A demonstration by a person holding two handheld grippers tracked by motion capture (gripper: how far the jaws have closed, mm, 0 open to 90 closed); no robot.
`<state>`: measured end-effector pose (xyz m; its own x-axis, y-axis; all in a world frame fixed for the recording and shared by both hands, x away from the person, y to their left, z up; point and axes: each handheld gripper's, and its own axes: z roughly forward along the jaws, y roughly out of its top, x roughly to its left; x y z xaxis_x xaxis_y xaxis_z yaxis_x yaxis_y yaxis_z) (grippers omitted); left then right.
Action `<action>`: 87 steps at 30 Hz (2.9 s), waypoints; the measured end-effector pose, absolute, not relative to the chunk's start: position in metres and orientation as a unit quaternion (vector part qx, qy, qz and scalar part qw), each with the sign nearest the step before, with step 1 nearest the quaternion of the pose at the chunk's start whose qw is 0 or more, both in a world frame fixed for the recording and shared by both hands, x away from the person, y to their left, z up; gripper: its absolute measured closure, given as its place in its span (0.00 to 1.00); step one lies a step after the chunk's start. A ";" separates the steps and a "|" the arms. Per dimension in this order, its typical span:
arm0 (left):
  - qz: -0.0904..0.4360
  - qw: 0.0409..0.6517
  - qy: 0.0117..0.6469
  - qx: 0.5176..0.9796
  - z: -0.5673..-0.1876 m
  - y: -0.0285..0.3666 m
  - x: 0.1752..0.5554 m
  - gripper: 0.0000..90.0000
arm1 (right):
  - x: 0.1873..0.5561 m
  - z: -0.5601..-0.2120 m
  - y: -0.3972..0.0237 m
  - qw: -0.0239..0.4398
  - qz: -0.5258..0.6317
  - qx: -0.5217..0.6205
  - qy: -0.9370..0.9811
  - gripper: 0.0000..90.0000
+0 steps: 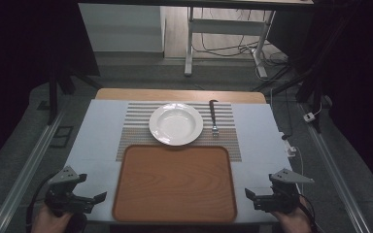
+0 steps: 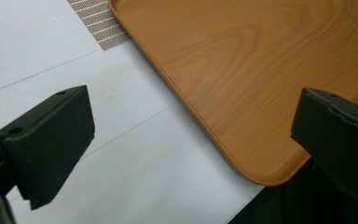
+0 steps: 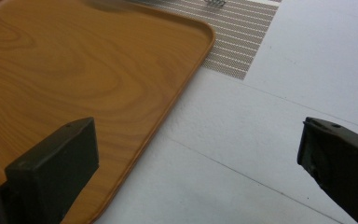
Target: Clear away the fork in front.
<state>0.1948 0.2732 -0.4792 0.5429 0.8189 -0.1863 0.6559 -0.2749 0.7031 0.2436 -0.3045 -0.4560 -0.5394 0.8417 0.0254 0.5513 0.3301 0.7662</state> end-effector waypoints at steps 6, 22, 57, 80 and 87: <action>0.105 0.382 0.466 0.791 -0.479 0.273 0.196 0.00 | 0.243 -0.456 -0.304 0.191 0.374 0.439 0.794 0.00; 0.105 0.381 0.467 0.791 -0.479 0.273 0.196 0.00 | 0.242 -0.456 -0.297 0.188 0.364 0.409 0.816 0.00; 0.102 0.383 0.471 0.789 -0.480 0.274 0.197 0.00 | 0.251 -0.455 -0.270 0.167 0.369 0.395 0.825 0.00; 0.100 0.382 0.468 0.791 -0.480 0.273 0.197 0.00 | 0.267 -0.466 -0.241 0.187 0.321 0.359 0.856 0.00; 0.099 0.381 0.468 0.791 -0.480 0.273 0.197 0.00 | 0.273 -0.470 -0.230 0.192 0.297 0.345 0.870 0.00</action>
<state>0.1974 0.2732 -0.4800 0.5433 0.8155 -0.1995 0.6646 -0.2725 0.6957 0.2727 -0.2302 -0.4696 -0.6881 0.7140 -0.1293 0.4861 0.5860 0.6483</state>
